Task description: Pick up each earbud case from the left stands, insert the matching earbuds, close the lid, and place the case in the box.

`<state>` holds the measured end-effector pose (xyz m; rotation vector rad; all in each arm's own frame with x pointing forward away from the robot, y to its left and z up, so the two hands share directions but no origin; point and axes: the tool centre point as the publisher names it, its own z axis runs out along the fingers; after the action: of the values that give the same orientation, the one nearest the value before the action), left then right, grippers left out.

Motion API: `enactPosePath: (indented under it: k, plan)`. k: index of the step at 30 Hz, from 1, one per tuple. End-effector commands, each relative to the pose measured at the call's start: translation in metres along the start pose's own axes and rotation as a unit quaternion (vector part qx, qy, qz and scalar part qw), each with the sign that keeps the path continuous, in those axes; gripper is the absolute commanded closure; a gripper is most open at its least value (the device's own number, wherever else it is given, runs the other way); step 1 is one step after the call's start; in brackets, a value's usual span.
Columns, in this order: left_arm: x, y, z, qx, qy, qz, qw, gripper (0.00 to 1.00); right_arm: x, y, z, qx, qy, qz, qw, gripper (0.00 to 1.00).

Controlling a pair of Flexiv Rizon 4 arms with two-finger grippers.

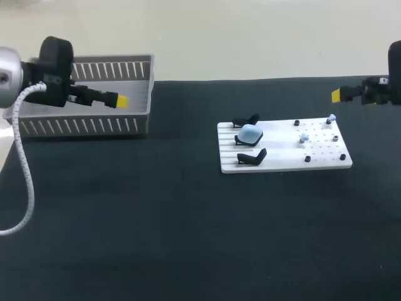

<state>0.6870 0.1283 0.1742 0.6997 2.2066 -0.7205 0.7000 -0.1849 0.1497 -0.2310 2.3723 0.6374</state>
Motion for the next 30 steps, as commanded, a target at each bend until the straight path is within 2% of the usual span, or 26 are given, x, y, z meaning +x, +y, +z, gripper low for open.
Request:
enactPosePath:
  k: [1, 10, 13, 17, 19, 30]
  plan:
    - [0.0, -0.003, 0.008, 0.125, -0.033, 0.095, 0.987, 0.0, 0.0, 0.0, 0.0, 0.001, 0.0, 0.0, 1.0, 0.0]
    - [-0.004, -0.026, 0.037, 0.176, -0.009, 0.211, 0.961, 0.0, 0.0, 0.0, 0.0, 0.001, 0.0, 0.0, 1.0, 0.0]
    - [-0.005, -0.034, 0.05, 0.177, -0.003, 0.254, 0.951, 0.0, 0.0, 0.0, 0.0, 0.001, 0.0, 0.0, 1.0, 0.0]
    - [-0.006, -0.041, 0.07, 0.16, 0.001, 0.291, 0.943, 0.0, 0.0, 0.0, 0.0, 0.001, 0.0, 0.0, 1.0, 0.0]
    - [-0.007, -0.041, 0.077, 0.147, 0.009, 0.293, 0.945, 0.0, 0.0, 0.0, 0.0, 0.001, 0.0, 0.0, 1.0, 0.0]
    - [-0.007, -0.041, 0.077, 0.147, 0.009, 0.293, 0.945, 0.0, 0.0, 0.0, 0.0, 0.001, 0.0, 0.0, 1.0, 0.0]
